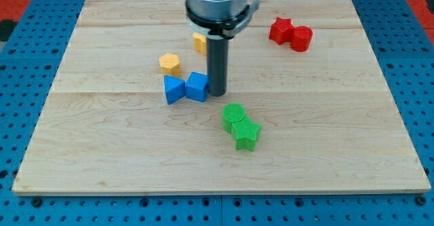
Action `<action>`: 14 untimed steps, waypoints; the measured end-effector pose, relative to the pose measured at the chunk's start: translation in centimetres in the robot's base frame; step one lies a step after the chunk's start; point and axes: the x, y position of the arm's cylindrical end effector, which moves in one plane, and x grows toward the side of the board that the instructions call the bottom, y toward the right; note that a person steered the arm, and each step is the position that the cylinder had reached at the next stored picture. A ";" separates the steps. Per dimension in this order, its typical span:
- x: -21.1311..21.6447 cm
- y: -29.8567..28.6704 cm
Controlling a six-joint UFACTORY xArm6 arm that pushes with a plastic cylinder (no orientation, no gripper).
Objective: Push the green circle to the left of the green star
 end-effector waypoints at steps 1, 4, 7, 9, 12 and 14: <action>0.0 -2.1; -4.0 -2.8; -11.8 3.7; -10.5 6.4; 5.2 1.3; -1.0 5.2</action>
